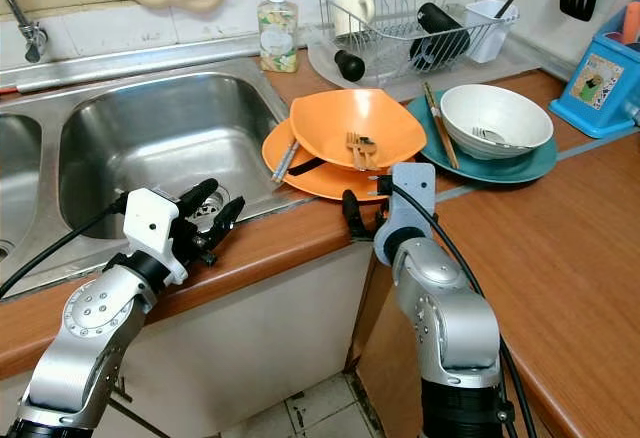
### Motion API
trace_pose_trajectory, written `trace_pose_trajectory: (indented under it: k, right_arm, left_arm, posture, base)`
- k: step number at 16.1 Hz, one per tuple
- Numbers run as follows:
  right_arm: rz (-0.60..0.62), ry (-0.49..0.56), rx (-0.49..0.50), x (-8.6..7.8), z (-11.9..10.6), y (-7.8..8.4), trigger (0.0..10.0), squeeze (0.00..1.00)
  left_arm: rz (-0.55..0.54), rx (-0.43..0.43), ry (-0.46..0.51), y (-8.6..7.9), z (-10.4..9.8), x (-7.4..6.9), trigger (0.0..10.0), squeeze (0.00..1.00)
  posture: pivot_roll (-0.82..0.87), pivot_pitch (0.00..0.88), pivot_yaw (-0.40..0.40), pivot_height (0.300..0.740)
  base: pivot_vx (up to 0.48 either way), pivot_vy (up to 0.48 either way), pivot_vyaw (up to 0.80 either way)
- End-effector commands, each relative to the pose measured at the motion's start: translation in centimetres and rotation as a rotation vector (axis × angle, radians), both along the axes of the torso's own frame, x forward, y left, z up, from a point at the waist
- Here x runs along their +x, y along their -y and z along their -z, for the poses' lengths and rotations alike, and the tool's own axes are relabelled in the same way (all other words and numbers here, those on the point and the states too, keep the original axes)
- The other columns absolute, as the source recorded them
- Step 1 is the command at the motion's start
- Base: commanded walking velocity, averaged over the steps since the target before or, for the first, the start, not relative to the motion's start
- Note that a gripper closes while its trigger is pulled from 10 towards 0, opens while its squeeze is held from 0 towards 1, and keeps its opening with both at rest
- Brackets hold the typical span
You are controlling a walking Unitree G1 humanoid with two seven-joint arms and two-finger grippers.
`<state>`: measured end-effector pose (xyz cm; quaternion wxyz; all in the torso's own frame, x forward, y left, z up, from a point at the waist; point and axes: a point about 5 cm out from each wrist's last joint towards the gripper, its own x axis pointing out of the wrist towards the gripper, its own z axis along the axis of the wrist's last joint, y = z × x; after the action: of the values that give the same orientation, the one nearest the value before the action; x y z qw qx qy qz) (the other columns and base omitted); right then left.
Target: Kitchen organization
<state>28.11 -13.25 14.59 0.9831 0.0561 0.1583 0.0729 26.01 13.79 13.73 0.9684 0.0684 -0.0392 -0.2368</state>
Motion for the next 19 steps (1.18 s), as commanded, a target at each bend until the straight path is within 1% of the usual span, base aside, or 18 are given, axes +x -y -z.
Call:
trace_pose_trajectory:
  k: [1,3,5,6,7,9,10,12,13,14,15,16,17,18,19]
  right_arm:
    - [-0.03,-0.028,-0.003,-0.4,0.6,-0.3,10.0,0.0]
    - [-0.027,0.004,-0.018,-0.7,0.4,0.2,10.0,0.0]
    - [-0.026,0.028,-0.003,-1.2,0.1,0.7,10.0,0.0]
    - [-0.031,0.045,0.012,-1.7,-0.1,0.9,10.0,0.0]
    - [-0.034,0.057,0.015,-1.9,-0.2,1.0,10.0,0.0]
    - [-0.04,0.099,0.011,-2.6,-0.6,1.4,10.0,0.0]
    - [-0.04,0.121,-0.012,-3.0,-0.7,1.7,10.0,0.0]
    - [-0.026,0.166,-0.038,-3.7,-1.1,2.1,10.0,0.0]
    - [-0.024,0.186,-0.045,-4.0,-1.3,2.3,10.0,0.0]
    - [-0.026,0.193,-0.046,-4.1,-1.4,2.3,10.0,0.0]
    - [-0.079,0.207,-0.079,-4.7,-1.5,2.2,10.0,0.0]
    - [-0.117,0.197,-0.106,-5.0,-1.3,2.1,10.0,0.0]
    - [-0.144,0.196,-0.125,-5.3,-1.3,2.1,10.0,0.0]
    - [-0.157,0.199,-0.137,-5.5,-1.3,2.2,10.0,0.0]
    - [-0.171,0.203,-0.151,-5.7,-1.3,2.2,10.0,0.0]
  left_arm:
    - [0.002,0.012,0.01,0.1,-0.3,0.1,10.0,0.0]
    - [-0.007,0.002,0.007,0.1,-0.3,0.2,10.0,0.0]
    - [-0.017,-0.027,-0.005,0.2,-0.2,0.2,10.0,0.0]
    - [-0.011,-0.04,-0.032,0.5,0.2,0.1,10.0,0.0]
    - [-0.009,-0.044,-0.039,0.6,0.2,0.2,10.0,0.0]
    - [-0.03,-0.062,-0.026,0.8,0.1,0.6,10.0,0.0]
    - [-0.052,-0.065,-0.017,0.9,0.0,0.7,10.0,0.0]
    - [-0.04,-0.041,-0.031,1.4,0.3,0.6,10.0,0.0]
    - [-0.026,-0.053,-0.05,1.6,0.4,0.7,10.0,0.35]
    - [-0.018,-0.068,-0.06,1.7,0.4,0.8,10.0,0.35]
    - [0.009,-0.05,-0.035,2.4,-0.1,1.5,10.0,1.0]
    - [0.031,-0.044,-0.029,2.7,-0.4,1.8,10.0,1.0]
    - [0.058,-0.048,-0.042,3.1,-0.4,2.0,10.0,0.91]
    - [0.09,-0.056,-0.057,3.4,-0.4,2.2,10.0,0.12]
    - [0.121,-0.046,-0.064,3.8,-0.6,2.5,10.0,0.0]
  posture:
    - [-0.16,0.0,-0.005,0.74]
    - [-0.17,0.0,-0.006,0.74]
    - [-0.18,0.0,0.006,0.74]
    - [-0.18,0.0,0.012,0.74]
    - [-0.18,0.0,0.014,0.74]
    - [-0.19,0.0,0.018,0.74]
    - [-0.19,0.0,0.019,0.74]
    - [-0.18,0.0,0.012,0.74]
    - [-0.18,0.0,0.008,0.74]
    - [-0.18,0.0,0.008,0.74]
    - [-0.17,0.0,0.011,0.74]
    - [-0.17,0.0,0.017,0.74]
    - [-0.18,0.0,0.023,0.74]
    - [-0.18,0.0,0.026,0.74]
    - [-0.18,0.0,0.036,0.74]
  base:
    - [0.0,0.0,0.0]
    - [0.0,0.0,0.0]
    - [0.0,0.0,0.0]
    - [0.0,0.0,0.0]
    - [0.0,0.0,0.0]
    - [0.0,0.0,0.0]
    - [0.0,0.0,0.0]
    - [0.0,0.0,0.0]
    - [0.0,0.0,0.0]
    - [0.0,0.0,0.0]
    - [0.0,0.0,0.0]
    - [0.0,0.0,0.0]
    - [0.0,0.0,0.0]
    - [0.0,0.0,0.0]
    - [0.0,0.0,0.0]
